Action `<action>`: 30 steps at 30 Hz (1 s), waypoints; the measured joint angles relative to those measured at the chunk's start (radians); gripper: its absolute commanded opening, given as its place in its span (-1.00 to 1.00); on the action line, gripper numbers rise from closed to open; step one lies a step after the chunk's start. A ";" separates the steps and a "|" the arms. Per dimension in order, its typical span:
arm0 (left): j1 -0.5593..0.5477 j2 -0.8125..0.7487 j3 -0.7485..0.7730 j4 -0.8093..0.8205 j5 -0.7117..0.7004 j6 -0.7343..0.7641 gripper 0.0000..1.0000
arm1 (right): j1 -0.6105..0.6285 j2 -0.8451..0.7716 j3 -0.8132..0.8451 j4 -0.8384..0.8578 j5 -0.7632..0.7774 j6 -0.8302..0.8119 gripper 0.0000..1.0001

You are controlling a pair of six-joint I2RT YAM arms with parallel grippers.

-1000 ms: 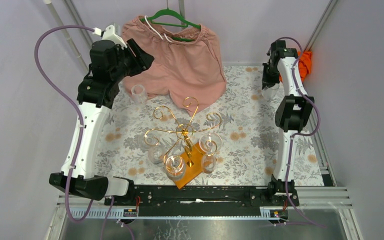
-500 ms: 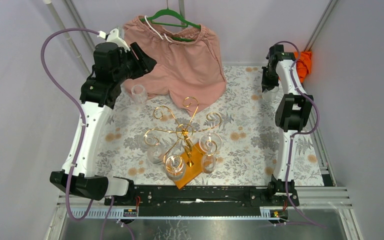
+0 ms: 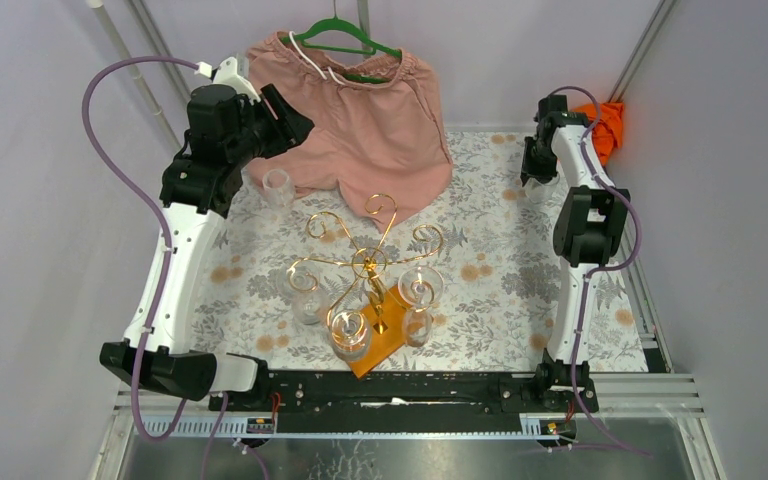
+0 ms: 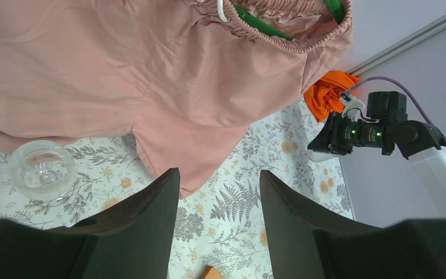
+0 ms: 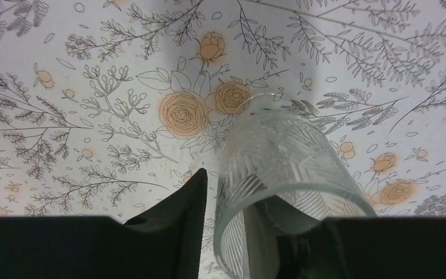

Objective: Take the wine glass off the wine glass rack

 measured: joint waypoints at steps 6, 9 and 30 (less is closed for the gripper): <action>0.000 0.002 0.000 0.003 0.005 -0.003 0.21 | -0.001 0.000 -0.036 0.005 -0.006 0.008 -0.17; 0.000 0.002 0.000 0.004 0.005 -0.007 0.22 | -0.001 -0.005 -0.036 0.005 -0.011 0.010 -0.16; 0.000 0.002 -0.045 0.031 0.027 -0.026 0.23 | -0.002 -0.682 -0.278 0.170 -0.149 0.158 0.02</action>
